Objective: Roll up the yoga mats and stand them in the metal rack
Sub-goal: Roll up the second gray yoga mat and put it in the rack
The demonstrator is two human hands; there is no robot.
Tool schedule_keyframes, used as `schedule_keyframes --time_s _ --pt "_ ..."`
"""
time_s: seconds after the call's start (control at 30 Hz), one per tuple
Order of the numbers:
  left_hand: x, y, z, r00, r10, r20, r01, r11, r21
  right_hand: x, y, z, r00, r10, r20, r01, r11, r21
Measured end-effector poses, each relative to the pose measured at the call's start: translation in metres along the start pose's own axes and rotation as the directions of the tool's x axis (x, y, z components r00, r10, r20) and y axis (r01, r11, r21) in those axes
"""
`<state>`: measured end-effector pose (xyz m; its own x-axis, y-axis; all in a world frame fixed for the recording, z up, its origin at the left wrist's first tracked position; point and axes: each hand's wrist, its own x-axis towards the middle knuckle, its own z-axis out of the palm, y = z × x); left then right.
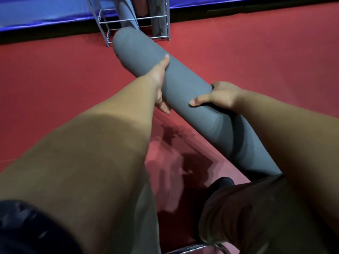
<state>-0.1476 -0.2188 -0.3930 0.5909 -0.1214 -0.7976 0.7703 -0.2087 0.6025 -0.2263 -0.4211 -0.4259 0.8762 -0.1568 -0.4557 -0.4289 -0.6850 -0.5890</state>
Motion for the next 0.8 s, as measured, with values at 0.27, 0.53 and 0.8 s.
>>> schedule_keyframes --time_s 0.27,0.53,0.8 --pt "-0.014 0.012 -0.005 0.964 0.260 0.045 -0.249 0.953 -0.169 0.009 -0.008 -0.002 0.997 -0.077 0.027 0.069 0.969 0.236" --pt "-0.012 0.017 -0.017 0.904 0.423 -0.053 -0.424 0.878 -0.221 0.009 -0.038 0.005 0.985 -0.173 -0.016 0.167 0.920 0.354" --pt "-0.017 0.006 -0.025 0.883 0.458 -0.103 -0.470 0.861 -0.193 0.002 -0.072 0.009 0.981 -0.168 -0.095 0.193 0.863 0.466"
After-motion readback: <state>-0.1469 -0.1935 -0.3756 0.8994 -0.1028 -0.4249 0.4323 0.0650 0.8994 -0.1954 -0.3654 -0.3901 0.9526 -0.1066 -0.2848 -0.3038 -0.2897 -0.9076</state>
